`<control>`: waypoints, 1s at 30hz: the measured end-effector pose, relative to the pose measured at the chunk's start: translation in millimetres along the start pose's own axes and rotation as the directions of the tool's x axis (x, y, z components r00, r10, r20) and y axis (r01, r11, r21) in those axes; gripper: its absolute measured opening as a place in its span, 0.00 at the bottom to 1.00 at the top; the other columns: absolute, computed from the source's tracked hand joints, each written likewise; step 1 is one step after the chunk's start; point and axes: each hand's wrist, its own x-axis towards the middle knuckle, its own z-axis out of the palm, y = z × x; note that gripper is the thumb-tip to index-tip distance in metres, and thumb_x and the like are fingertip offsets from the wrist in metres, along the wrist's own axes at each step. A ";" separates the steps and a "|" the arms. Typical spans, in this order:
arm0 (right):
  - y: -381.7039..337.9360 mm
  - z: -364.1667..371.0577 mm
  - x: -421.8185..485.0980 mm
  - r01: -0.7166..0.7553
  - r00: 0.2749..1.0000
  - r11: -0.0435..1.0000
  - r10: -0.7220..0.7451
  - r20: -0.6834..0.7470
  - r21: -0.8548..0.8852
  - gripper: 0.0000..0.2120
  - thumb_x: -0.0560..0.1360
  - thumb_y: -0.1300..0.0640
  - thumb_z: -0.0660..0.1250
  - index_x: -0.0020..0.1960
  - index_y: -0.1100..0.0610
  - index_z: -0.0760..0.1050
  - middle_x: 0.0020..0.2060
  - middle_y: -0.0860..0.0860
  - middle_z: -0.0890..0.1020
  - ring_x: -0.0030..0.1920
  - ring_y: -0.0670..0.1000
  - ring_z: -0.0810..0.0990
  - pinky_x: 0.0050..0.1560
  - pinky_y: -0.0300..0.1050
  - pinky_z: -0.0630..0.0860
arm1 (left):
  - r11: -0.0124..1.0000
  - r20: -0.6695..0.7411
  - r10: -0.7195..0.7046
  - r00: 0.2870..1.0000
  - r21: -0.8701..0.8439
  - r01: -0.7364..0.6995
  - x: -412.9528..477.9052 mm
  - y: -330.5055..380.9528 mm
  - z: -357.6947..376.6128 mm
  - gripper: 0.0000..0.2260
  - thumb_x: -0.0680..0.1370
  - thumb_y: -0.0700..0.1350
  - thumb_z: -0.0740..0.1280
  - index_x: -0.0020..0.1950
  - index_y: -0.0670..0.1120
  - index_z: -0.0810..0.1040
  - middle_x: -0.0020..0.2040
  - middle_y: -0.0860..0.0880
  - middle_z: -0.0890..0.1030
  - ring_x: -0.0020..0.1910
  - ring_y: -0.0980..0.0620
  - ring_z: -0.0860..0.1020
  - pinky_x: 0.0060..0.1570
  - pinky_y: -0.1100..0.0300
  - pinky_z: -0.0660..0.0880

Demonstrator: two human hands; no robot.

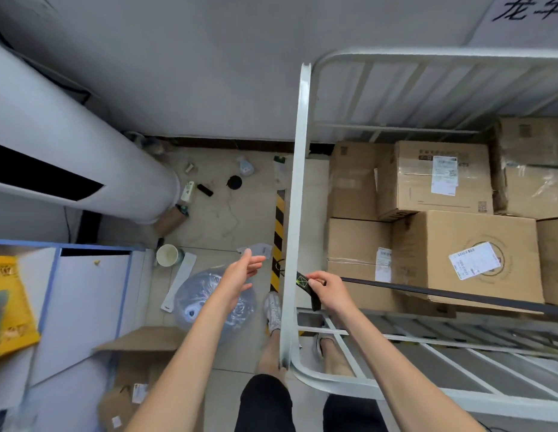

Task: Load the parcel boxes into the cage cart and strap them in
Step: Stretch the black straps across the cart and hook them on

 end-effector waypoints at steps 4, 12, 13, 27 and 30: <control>-8.2 9.1 7.8 0.011 1.000 1.000 -0.011 -0.011 -0.001 0.10 0.81 0.65 0.63 0.58 0.63 0.81 0.50 0.57 0.83 0.50 0.52 0.79 0.59 0.50 0.76 | 0.998 0.079 -0.062 0.995 0.016 0.061 11.6 -3.3 2.4 0.26 0.84 0.62 0.50 0.54 0.54 0.86 0.59 0.50 0.83 0.61 0.52 0.78 0.60 0.47 0.68; -11.8 6.1 10.9 0.019 1.000 0.999 -0.018 -0.013 0.035 0.09 0.81 0.64 0.63 0.56 0.58 0.81 0.45 0.52 0.82 0.44 0.47 0.79 0.44 0.35 0.73 | 0.999 0.116 -0.021 0.993 -0.038 0.025 14.5 8.4 6.4 0.27 0.85 0.60 0.51 0.50 0.52 0.88 0.54 0.53 0.86 0.60 0.53 0.80 0.61 0.47 0.70; -12.3 5.0 10.4 0.017 1.000 0.999 -0.016 -0.012 0.047 0.09 0.81 0.63 0.63 0.56 0.58 0.81 0.46 0.52 0.82 0.45 0.48 0.79 0.43 0.34 0.73 | 0.999 0.114 -0.006 0.993 -0.046 0.012 12.7 11.1 7.3 0.27 0.85 0.59 0.51 0.50 0.51 0.88 0.54 0.53 0.86 0.60 0.52 0.80 0.62 0.47 0.71; -29.0 -81.0 -18.0 0.060 0.985 0.977 -0.024 -0.173 0.206 0.14 0.81 0.63 0.55 0.59 0.52 0.75 0.41 0.46 0.75 0.41 0.45 0.72 0.39 0.38 0.68 | 0.757 -0.301 0.553 0.777 -0.209 -0.620 -91.3 141.2 -9.4 0.09 0.80 0.33 0.65 0.54 0.43 0.83 0.51 0.44 0.85 0.52 0.52 0.83 0.61 0.58 0.78; -30.6 -94.1 -29.9 0.077 0.985 0.969 -0.036 -0.171 0.237 0.14 0.82 0.62 0.54 0.59 0.52 0.75 0.42 0.47 0.75 0.44 0.48 0.73 0.42 0.40 0.69 | 0.627 -0.355 0.646 0.675 -0.258 -0.736 -125.2 195.6 8.1 0.10 0.77 0.29 0.66 0.49 0.43 0.81 0.42 0.49 0.85 0.45 0.51 0.82 0.55 0.57 0.78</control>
